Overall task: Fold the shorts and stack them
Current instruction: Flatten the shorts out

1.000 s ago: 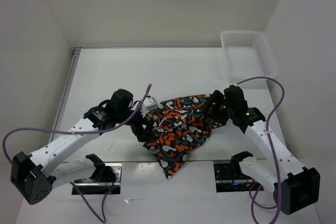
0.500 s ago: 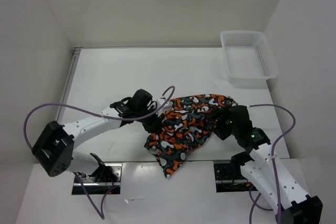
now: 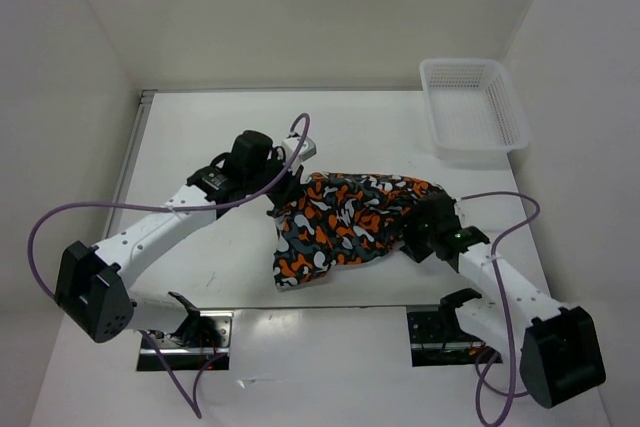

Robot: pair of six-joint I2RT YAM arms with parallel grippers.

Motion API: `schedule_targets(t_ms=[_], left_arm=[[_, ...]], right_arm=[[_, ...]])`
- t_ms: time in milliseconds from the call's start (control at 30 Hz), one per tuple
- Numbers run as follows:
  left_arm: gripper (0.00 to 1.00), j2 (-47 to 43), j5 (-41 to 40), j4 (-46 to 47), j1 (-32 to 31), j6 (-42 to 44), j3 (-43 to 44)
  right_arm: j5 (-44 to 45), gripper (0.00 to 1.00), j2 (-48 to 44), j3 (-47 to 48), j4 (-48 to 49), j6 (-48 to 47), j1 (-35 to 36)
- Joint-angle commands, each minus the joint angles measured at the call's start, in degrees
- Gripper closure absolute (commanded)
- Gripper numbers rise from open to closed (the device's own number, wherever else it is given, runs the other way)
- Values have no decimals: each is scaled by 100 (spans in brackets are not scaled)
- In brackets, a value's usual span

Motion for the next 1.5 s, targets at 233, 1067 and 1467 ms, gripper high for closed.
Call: schedule_targets(t_ms=[233,1067,1467], left_arm=[[100,252,-362,-167,275,23,656],[7,93,-196,-282,2850,23,844],[59,-951,-864,-818,2965,23,-773]], right_arm=[[368,100,1602,1205,1029,-651,184],[-2233,49,1635,2341,203,-3130,115],[-1547,56,1418,1692,-114,-2552,61]])
